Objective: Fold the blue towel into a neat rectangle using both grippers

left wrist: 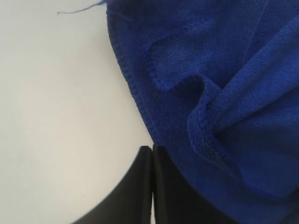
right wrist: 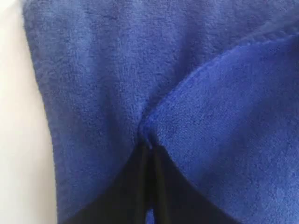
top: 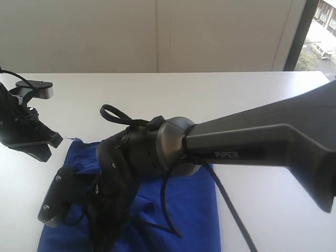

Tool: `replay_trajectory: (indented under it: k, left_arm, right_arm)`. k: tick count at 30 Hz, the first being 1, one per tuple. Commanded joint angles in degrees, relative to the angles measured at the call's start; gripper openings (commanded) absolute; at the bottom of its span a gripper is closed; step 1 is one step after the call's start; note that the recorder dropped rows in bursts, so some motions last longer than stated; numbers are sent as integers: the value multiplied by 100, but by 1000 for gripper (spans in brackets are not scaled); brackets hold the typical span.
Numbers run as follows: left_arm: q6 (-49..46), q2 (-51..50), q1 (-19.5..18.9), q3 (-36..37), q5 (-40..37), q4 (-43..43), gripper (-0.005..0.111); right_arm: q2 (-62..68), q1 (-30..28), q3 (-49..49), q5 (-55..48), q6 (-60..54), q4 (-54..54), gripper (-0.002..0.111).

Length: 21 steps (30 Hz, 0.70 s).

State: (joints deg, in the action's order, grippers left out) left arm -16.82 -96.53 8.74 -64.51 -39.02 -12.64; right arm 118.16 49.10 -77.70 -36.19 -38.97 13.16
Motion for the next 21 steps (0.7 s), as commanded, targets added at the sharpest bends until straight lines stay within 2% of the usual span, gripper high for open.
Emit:
replay_trajectory:
  k: [1,17,21]
  left_arm:
    - [-9,-2,-7,-30,-83,-90,0]
    - [-9,-2,-7,-30,-118,-90,0]
    - [-9,-2,-7,-30,-107,-90,0]
  right_arm:
    - [-277,1,8,-224,204,-295,0]
    - [-150,1,8,-245,190,-133,1]
    - [-150,1,8,-255,191,-133,15]
